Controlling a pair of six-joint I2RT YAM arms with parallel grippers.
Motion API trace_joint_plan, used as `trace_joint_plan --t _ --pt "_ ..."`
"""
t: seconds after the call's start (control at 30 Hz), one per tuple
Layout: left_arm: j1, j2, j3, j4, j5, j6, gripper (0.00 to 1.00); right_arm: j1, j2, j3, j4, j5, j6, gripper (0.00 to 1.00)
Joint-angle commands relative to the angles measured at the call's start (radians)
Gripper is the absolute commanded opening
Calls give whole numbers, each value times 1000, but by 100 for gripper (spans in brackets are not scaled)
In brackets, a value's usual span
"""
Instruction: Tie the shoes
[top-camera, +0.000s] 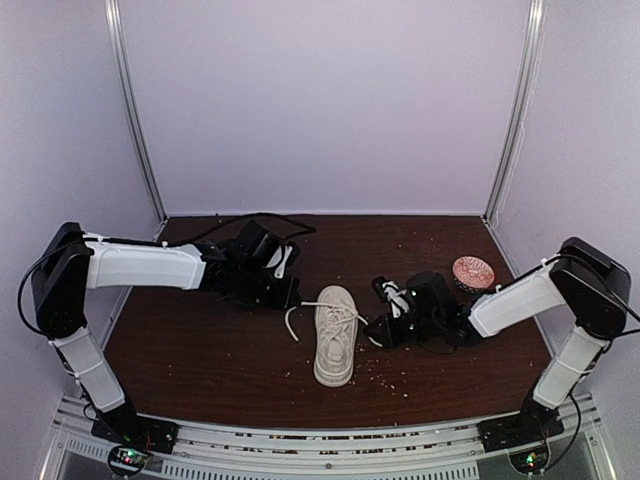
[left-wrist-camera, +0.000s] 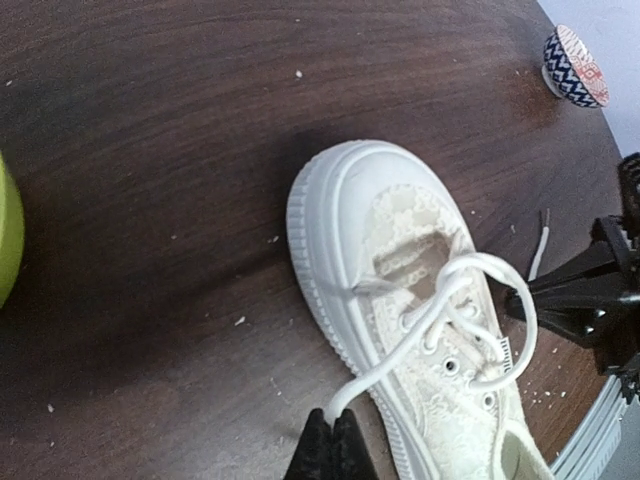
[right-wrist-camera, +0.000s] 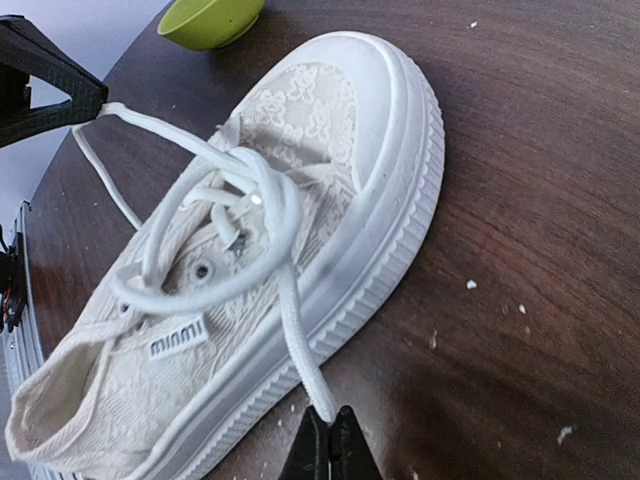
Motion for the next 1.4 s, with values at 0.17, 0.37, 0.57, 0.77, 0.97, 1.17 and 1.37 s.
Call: trace_joint_plan --t 0.17,0.37,0.57,0.77,0.97,1.17,1.37 --pt "4 -225 -158 -104 -255 -126 0 0 -332 -150 -255 132 53 0" --pt "4 -322 -279 -149 -285 -177 0 18 -476 -203 -374 117 78 0" --pt "7 -376 -330 -158 -296 -179 0 46 -634 -198 -534 77 65 0" --pt "8 -350 -227 -38 -125 -11 0 200 -682 -90 -566 -30 138 0" --pt "7 -281 -104 18 13 52 0 437 -435 88 -349 3 200 0" --pt "1 -262 -53 34 55 68 0 545 -227 359 -378 174 80 32" --pt "-4 -292 -46 67 129 114 0 449 -369 297 -395 277 -6 72"
